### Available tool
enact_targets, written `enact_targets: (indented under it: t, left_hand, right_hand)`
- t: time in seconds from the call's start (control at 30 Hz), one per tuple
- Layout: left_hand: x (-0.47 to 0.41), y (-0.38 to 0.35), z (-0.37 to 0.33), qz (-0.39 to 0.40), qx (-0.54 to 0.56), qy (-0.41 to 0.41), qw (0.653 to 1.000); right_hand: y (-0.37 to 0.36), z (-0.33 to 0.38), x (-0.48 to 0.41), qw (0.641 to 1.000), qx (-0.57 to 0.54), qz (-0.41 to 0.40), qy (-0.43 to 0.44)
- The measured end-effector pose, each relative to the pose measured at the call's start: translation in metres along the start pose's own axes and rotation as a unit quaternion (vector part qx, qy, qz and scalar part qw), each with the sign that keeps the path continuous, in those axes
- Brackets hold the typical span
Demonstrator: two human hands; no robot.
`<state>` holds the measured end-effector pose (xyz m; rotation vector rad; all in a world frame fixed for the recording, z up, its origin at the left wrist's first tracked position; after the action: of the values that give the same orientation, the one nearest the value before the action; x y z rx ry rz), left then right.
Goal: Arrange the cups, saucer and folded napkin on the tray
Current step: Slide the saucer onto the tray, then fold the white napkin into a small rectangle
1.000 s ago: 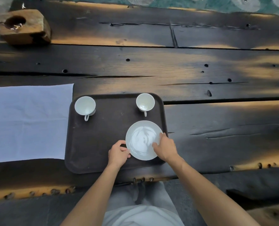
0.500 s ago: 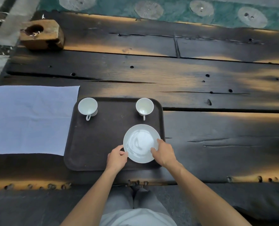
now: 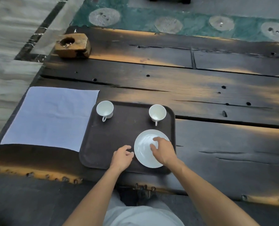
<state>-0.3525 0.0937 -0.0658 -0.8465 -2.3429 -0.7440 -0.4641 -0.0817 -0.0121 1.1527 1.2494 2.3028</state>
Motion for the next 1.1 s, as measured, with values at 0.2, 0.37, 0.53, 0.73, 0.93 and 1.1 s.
enact_targets:
  t: [0.2, 0.37, 0.53, 0.73, 0.93, 1.1]
  left_hand:
    - [-0.014, 0.051, -0.002, -0.015, 0.001, -0.029, 0.999]
    - [-0.024, 0.113, 0.01, -0.017, -0.004, -0.028, 0.999]
    - [-0.036, 0.189, 0.027, -0.013, 0.015, -0.017, 1.0]
    - [-0.05, 0.294, 0.038, 0.003, 0.017, -0.027, 0.999]
    - [-0.07, 0.39, 0.053, -0.006, 0.025, -0.014, 1.0]
    - [-0.091, 0.443, 0.064, -0.024, 0.026, -0.006, 0.999]
  right_hand:
    - [-0.013, 0.063, -0.011, 0.998, 0.02, -0.002, 0.056]
    - [-0.032, 0.126, -0.016, 0.997, 0.039, 0.007, 0.073]
    - [-0.05, 0.195, -0.021, 0.996, 0.042, 0.015, 0.073]
    - [-0.067, 0.271, -0.026, 0.998, 0.038, 0.004, 0.04]
    - [-0.08, 0.331, -0.032, 1.0, 0.023, -0.003, 0.012]
    - [-0.096, 0.362, -0.04, 1.0, 0.013, 0.003, -0.002]
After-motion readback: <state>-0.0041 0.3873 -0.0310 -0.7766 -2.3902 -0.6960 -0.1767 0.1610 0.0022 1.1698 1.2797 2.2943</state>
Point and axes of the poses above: each hand's wrist, its own x-axis away from the middle knuckle, its own y-axis out of the back of the hand, z = x × y, the point moved 6 cm from there along -x, towards the middle knuckle, and after that the axes turned 15 degrees about x, right-handed, at the moved point
